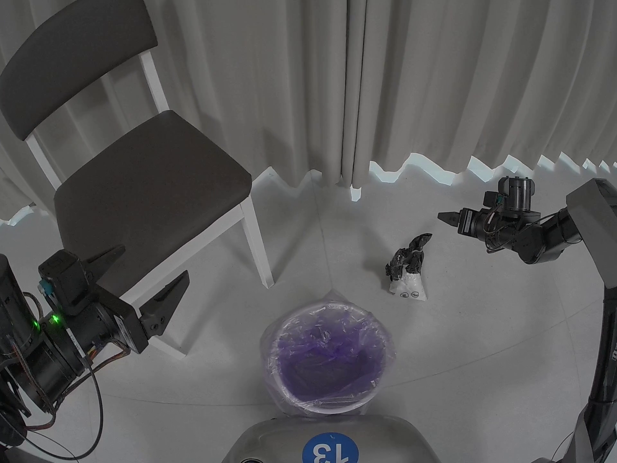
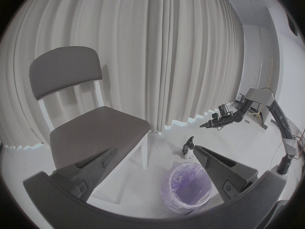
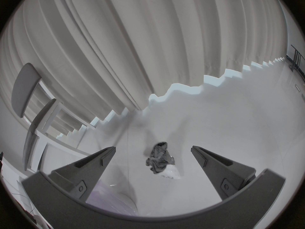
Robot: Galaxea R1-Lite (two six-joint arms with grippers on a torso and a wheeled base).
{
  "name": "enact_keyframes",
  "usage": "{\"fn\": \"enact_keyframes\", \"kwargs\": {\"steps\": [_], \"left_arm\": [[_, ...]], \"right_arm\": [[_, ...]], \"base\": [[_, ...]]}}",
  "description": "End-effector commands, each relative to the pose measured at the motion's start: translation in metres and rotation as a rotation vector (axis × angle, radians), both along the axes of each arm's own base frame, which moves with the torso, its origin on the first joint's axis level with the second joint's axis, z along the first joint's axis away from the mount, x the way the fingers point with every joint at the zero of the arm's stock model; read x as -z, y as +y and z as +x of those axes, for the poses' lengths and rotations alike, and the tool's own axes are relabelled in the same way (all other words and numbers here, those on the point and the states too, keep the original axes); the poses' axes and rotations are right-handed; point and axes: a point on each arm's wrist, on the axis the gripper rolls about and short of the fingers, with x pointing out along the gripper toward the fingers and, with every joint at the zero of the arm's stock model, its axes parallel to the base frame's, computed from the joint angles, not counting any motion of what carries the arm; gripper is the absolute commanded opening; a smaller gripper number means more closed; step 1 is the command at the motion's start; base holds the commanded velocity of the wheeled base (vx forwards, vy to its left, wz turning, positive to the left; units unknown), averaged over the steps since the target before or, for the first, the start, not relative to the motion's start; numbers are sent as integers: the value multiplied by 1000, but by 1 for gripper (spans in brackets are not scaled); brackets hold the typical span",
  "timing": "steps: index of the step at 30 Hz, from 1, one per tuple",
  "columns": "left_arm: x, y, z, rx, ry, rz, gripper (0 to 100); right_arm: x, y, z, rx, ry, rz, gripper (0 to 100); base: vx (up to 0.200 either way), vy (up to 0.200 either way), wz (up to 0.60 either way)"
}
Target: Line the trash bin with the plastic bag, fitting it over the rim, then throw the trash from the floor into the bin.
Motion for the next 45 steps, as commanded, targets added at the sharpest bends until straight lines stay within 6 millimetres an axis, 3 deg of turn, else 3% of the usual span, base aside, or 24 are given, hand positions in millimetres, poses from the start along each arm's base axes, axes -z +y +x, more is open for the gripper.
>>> {"fn": "enact_keyframes", "kwargs": {"steps": [1, 10, 18, 29, 37, 45], "left_arm": [[2, -1, 1, 6, 7, 3, 100], [1, -2, 0, 48, -21, -14, 100], [4, -3, -11, 203, -126, 4, 100], [11, 0, -6, 183, -97, 16, 100], [11, 1, -6, 183, -97, 16, 100], [17, 7, -7, 149, -84, 45, 100]], "right_arm": [[10, 4, 10, 1, -18, 0, 100], [31, 18, 27, 10, -42, -13, 100], [34, 17, 26, 12, -34, -14, 100], [42, 15, 28, 15, -12, -18, 100], [63, 14, 34, 19, 13, -25, 100], [97, 16, 42, 16, 53, -36, 100]], "base": [[0, 0, 0], [0, 0, 0], [0, 0, 0], [109, 0, 0], [0, 0, 0], [0, 0, 0]]}}
